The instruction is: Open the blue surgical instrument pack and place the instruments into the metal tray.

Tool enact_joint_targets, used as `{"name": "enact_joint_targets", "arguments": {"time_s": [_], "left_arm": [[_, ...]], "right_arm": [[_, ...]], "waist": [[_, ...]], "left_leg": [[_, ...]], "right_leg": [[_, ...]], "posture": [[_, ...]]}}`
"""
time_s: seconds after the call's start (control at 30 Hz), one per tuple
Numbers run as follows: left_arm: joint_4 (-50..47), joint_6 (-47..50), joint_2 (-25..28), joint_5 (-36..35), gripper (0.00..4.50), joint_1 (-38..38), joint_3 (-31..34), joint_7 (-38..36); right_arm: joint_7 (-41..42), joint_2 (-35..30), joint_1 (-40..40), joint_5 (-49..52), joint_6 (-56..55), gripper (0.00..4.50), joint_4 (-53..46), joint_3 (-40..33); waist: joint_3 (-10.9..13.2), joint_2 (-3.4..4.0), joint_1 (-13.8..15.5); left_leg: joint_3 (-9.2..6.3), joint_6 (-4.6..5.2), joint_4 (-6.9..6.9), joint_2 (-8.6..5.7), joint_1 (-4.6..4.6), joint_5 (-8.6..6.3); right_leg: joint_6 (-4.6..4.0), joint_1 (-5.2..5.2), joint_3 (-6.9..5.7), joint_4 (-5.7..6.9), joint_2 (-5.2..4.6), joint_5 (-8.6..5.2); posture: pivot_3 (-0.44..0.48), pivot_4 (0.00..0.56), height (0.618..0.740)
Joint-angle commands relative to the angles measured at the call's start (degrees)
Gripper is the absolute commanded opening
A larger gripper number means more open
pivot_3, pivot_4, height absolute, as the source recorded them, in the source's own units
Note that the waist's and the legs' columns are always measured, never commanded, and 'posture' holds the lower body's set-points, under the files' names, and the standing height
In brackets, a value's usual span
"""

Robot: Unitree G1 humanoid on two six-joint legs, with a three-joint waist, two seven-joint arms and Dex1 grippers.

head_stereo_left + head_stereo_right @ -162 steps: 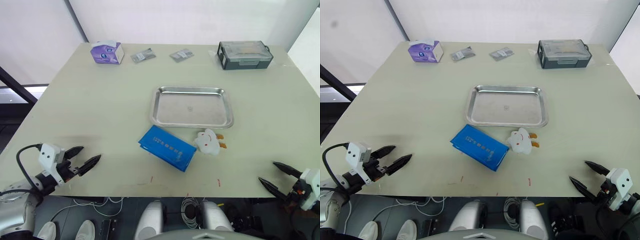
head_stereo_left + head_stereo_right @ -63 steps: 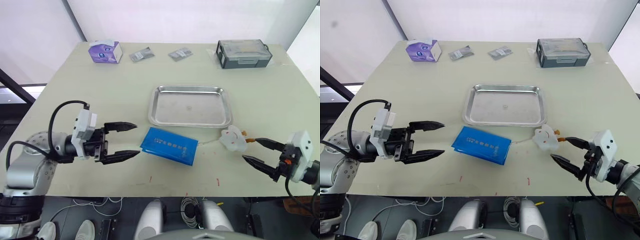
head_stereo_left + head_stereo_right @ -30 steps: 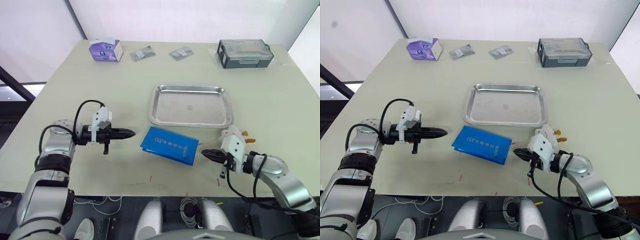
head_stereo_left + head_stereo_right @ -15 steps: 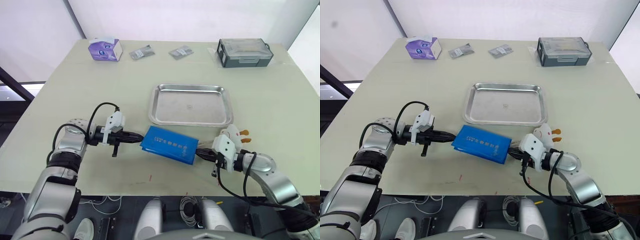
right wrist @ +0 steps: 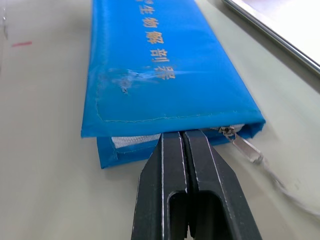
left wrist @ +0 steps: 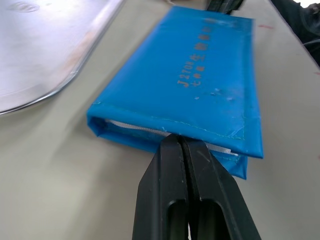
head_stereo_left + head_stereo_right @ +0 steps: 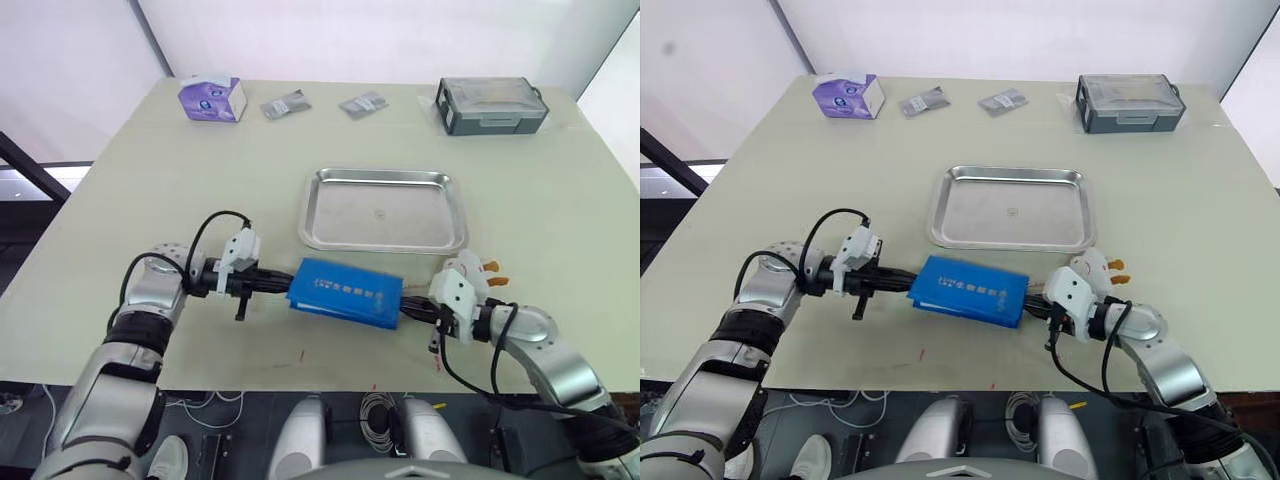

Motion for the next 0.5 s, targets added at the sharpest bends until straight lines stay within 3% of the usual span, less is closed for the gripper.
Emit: {"name": "enact_joint_targets", "arguments": {"time_s": [0.03,0.27,0.5], "left_arm": [[-4.09,0.06,-1.49,-0.51,0.06,0.87,-0.99,-2.70],[-2.39,-0.74,-6.03,2.59,0.06,0.23,-1.44,-2.69],[-2.12,-1.16,-6.08,2.68,0.06,0.41,-1.53,-2.70]], "right_arm": [[1.28,-0.85,1.94,1.53,-2.34,0.00,-0.60,-2.12],[2.37,-4.70,6.62,2.56,-5.26,0.00,0.69,-7.86],[2.44,-5.91,7.20,2.30,-6.41,0.00,0.72,-9.04]], "waist": [[0.00,0.00,0.06],[-0.02,0.02,0.41],[-0.02,0.03,0.13]], "left_leg": [[0.00,0.00,0.01,0.00,0.00,0.00],[-0.03,0.01,0.06,-0.13,0.00,-0.01],[-0.05,0.02,0.06,-0.13,0.03,-0.01]], "right_leg": [[0.00,0.00,0.00,0.00,0.00,0.00],[0.03,0.09,-0.04,-0.02,-0.11,0.00],[0.03,0.11,-0.04,0.00,-0.10,-0.01]], "posture": [[0.000,0.150,0.740],[0.000,0.150,0.740],[0.000,0.150,0.740]]}}
